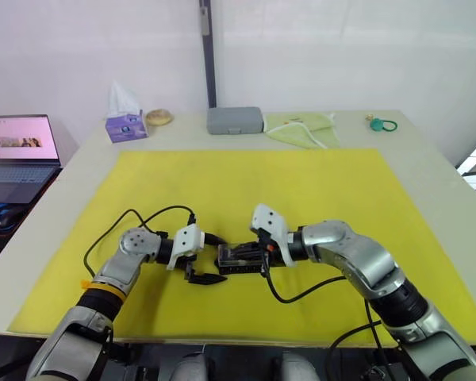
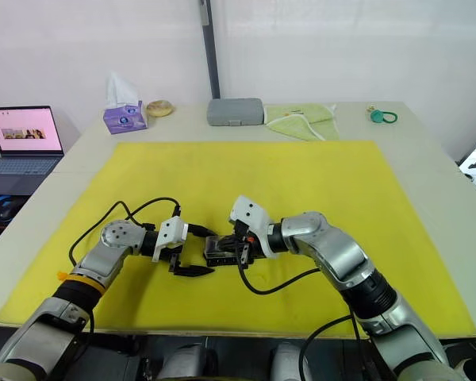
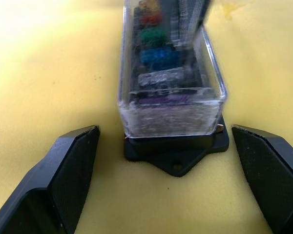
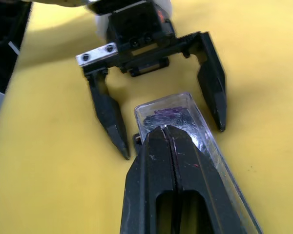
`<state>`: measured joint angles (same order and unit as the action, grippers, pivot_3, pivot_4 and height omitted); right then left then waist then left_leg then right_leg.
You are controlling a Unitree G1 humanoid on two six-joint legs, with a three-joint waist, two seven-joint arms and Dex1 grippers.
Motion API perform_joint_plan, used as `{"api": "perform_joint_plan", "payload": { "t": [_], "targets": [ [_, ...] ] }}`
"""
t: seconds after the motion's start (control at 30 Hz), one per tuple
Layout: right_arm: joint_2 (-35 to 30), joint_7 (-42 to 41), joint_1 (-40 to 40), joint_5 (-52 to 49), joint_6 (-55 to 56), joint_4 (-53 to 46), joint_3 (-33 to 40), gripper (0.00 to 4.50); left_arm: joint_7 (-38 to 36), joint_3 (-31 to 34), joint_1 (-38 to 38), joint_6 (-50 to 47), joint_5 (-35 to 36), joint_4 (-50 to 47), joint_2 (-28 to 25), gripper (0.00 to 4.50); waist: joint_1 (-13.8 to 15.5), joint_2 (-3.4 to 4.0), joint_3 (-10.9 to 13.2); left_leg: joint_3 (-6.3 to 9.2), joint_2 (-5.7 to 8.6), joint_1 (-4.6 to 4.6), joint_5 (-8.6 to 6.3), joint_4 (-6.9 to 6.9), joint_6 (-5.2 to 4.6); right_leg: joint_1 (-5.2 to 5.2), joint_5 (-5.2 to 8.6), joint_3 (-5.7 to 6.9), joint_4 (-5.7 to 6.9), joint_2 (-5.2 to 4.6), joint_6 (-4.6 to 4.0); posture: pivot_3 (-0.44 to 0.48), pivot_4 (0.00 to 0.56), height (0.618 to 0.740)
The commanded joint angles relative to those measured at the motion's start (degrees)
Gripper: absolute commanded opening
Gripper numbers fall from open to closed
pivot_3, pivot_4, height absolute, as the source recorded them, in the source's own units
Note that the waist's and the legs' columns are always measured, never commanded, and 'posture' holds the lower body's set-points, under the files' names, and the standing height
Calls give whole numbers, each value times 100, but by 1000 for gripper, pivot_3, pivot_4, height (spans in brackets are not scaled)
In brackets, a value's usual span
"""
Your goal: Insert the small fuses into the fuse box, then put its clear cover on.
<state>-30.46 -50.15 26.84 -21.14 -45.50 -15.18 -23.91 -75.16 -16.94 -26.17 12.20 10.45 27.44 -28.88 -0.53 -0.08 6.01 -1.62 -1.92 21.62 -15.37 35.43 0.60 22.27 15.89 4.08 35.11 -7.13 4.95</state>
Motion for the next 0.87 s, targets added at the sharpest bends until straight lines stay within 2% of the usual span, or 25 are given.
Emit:
{"api": "perform_joint_plan", "payload": {
  "t": [0.03,0.07,0.1,0.13,0.23,0.47,0.6,0.87],
  "targets": [
    [-21,27,-502,-70,225,179,321,0,-19,455,241,-885,280,-174,-422,4470,-2,-9,56,0,0,-10,0,-7,0,-4,0,3,-1,-1,2,0,150,737],
    [94,74,-488,-305,279,1,672,0,-84,594,324,-1214,491,-412,-567,4470,-19,-6,103,2,-1,-11,0,-15,1,-2,0,8,-1,-1,3,0,150,737],
    [141,107,-473,-473,337,-189,963,0,-154,754,411,-1550,712,-651,-736,4470,-42,-49,174,3,-2,-12,0,-24,0,6,-2,11,1,1,7,0,150,737],
    [150,128,-476,-576,336,-333,1134,0,-179,858,481,-1784,841,-822,-876,4470,-46,-61,197,7,-15,5,1,-30,-1,23,-17,30,3,6,5,0,150,737],
    [144,131,-594,-928,293,-749,1542,0,-206,1113,633,-2260,1076,-1201,-1283,4470,-84,-58,274,36,-28,80,21,-6,-16,107,-107,98,9,45,-16,0,150,737],
    [-428,267,-1058,-1518,33,-1696,2611,0,-257,1836,876,-2818,1397,-1456,-2143,4470,-26,-41,444,13,-93,103,21,-12,-15,152,-103,104,24,150,-79,0,150,737],
    [-1043,217,-1622,-1760,-146,-1767,3499,0,-156,2253,1052,-2882,1368,-1421,-2528,4470,-14,-47,473,12,-99,167,33,-11,6,221,-107,104,28,156,-95,0,150,737],
    [-1688,-32,-3011,-1481,294,-1452,4574,0,165,3067,1505,-3274,1559,-1456,-2863,4470,0,-77,503,4,-99,177,48,-10,31,228,-108,104,25,154,-93,0,150,737]
  ]
}}
